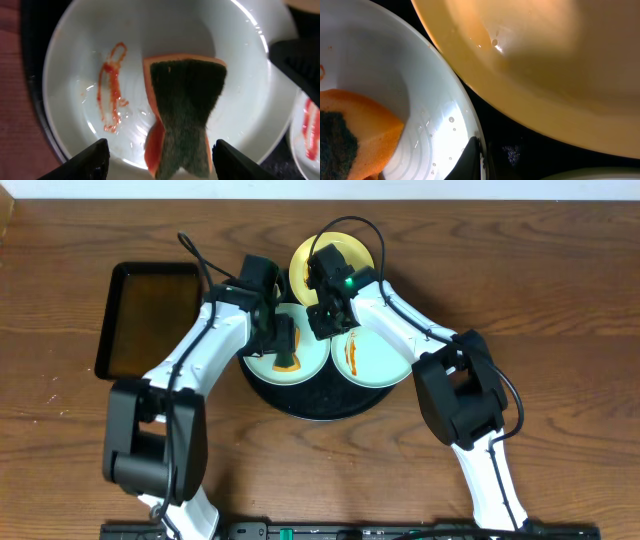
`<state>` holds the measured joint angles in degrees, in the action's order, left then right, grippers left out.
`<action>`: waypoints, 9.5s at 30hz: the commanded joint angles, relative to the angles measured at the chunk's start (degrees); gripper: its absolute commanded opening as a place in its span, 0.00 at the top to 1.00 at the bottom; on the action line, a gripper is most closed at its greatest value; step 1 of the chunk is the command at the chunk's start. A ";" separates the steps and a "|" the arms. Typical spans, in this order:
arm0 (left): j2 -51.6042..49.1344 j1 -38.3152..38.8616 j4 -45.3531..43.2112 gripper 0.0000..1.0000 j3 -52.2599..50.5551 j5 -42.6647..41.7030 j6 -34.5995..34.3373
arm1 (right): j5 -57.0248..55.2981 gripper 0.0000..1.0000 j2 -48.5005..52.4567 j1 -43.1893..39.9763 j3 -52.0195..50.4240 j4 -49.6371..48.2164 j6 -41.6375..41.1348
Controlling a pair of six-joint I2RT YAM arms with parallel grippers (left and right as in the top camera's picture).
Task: Clean dirty plates on tray and stack at the side
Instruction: 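Scrub the left green plate with the sponge in the left gripper, then return the sponge to the black water tray with the left gripper, then grip the left green plate's rim with the right gripper and lift it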
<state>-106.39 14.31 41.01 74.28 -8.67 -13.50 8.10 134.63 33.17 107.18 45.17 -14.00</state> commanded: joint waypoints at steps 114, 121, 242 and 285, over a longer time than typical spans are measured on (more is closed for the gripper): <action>-2.27 -6.84 -15.76 0.92 -2.03 25.31 0.90 | -0.59 0.99 0.52 0.63 -0.44 0.48 0.13; 3.37 -6.49 -13.22 0.92 -2.03 20.20 1.44 | -0.59 0.99 0.52 0.61 -0.44 0.44 0.15; 2.49 -40.11 -20.20 0.91 -3.82 -3.15 -3.76 | -16.92 0.99 -15.91 4.20 2.71 3.34 2.08; -1.11 -40.11 -19.43 0.91 -4.70 -3.13 -3.74 | -71.76 0.99 -16.02 23.74 14.49 0.55 44.59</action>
<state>-107.18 -25.71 21.28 70.00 -11.68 -17.76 -60.60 120.22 55.13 120.33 47.20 23.44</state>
